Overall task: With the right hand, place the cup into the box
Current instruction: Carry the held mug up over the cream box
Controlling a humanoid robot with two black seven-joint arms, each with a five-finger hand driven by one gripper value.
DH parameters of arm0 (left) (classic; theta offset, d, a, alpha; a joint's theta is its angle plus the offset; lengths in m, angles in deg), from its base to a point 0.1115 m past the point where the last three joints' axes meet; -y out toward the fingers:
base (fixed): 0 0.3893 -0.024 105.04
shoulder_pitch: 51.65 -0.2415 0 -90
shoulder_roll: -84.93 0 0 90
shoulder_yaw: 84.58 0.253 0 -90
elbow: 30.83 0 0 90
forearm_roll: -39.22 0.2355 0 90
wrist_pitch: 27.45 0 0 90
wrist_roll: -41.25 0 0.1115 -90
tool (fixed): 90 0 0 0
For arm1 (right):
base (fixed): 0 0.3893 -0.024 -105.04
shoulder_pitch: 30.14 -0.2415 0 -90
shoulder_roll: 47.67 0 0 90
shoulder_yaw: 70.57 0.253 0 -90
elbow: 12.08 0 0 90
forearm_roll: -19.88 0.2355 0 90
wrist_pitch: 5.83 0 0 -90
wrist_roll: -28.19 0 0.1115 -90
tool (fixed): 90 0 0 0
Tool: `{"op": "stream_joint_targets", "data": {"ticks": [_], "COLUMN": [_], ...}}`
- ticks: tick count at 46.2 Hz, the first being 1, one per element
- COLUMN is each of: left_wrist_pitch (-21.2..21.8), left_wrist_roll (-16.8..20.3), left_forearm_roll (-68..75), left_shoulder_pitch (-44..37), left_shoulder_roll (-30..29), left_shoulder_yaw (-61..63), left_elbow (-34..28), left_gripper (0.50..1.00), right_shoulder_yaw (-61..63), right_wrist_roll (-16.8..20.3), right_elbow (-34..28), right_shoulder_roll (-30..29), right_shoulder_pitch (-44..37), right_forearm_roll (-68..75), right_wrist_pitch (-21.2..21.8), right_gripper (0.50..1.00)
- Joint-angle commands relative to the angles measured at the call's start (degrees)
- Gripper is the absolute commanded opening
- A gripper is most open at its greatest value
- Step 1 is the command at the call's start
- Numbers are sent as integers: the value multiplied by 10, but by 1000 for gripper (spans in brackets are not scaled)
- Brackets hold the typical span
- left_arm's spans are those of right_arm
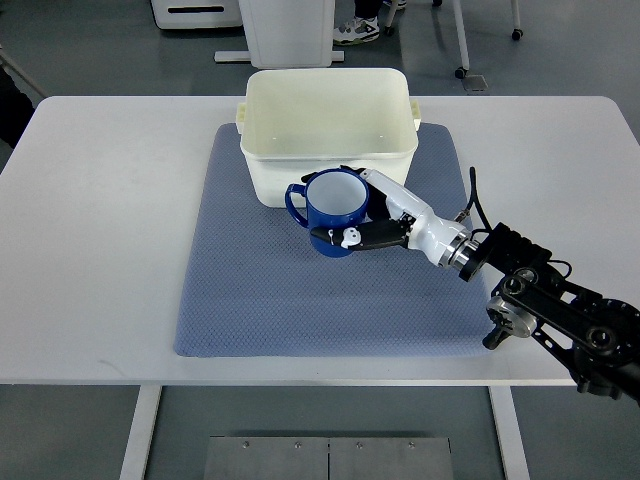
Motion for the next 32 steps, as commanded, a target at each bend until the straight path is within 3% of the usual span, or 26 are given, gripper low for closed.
{"op": "stream_joint_targets", "data": {"ticks": [1,11,20,32], "left_wrist_pitch": [0,0,0,0], "left_wrist_roll": [1,1,1,0], "left_forearm_roll": [1,0,0,0], "left_shoulder_pitch": [0,0,0,0], "left_shoulder_roll": [0,0,0,0], "left_shoulder_yaw": [0,0,0,0], "left_elbow": [0,0,0,0], "left_gripper": [1000,1000,1000,1000], "right_shoulder_yaw": [3,3,3,2], "right_wrist_roll": [3,29,53,79], "right_elbow": [0,11,58,137], "right_shoulder_roll": [6,10,3,-56], "right_shoulder_pitch": [-18,-90,-142,-194], "right_forearm_roll": [5,42,47,63], "right_wrist_pitch": [1,-3,-7,-40], "right_gripper": [500,500,500,500]}}
